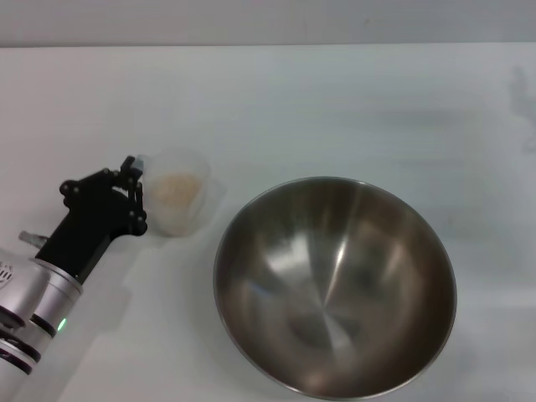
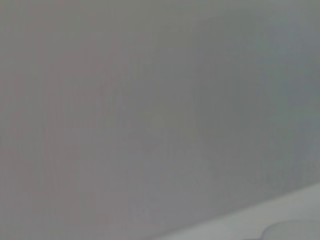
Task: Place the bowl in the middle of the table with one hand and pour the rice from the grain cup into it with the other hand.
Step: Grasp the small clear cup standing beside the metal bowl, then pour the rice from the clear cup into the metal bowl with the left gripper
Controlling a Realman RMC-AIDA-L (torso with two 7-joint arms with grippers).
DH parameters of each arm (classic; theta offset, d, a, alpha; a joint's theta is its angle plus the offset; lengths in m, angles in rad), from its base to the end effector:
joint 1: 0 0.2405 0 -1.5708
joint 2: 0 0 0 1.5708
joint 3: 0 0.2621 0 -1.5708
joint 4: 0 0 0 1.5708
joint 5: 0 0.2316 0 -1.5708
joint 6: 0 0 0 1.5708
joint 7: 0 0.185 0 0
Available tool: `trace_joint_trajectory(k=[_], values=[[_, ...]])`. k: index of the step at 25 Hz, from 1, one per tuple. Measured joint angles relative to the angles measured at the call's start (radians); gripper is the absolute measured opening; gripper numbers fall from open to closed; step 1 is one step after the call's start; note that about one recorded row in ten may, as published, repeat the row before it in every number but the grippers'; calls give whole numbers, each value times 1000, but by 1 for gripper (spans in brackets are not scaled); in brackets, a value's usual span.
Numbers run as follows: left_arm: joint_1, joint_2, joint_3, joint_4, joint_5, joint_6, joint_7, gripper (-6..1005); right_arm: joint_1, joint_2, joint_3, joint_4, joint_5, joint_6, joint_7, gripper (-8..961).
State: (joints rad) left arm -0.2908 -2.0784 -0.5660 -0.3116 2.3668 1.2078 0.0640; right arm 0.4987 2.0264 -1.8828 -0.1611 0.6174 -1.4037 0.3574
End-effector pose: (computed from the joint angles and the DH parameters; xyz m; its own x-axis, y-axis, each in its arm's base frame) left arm -0.3114 0.3167 -0.1033 0.8170 -0.0677 0.5726 0.4980 -0.4177 -0.7600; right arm 0.3071 0.4089 0.0599 0.4988 0.3817 -0.7781 -0.8067 -0.1237 -0.5778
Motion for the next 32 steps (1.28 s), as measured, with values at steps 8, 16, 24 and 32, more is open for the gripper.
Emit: trace_joint_trajectory(k=[8, 16, 24, 32], values=[[-33, -1, 24, -26, 15, 204, 373, 15, 4, 1, 15, -6, 1, 0, -40, 431], [-88, 0, 52, -16, 146, 355, 785, 21, 14, 9, 70, -16, 0, 9, -70, 430], [-96, 0, 52, -15, 278, 360, 1137, 27, 20, 9, 79, -15, 1, 23, -77, 430], [-96, 5, 46, -13, 353, 367, 1403, 32, 41, 8, 118, -7, 1, 66, -78, 430]])
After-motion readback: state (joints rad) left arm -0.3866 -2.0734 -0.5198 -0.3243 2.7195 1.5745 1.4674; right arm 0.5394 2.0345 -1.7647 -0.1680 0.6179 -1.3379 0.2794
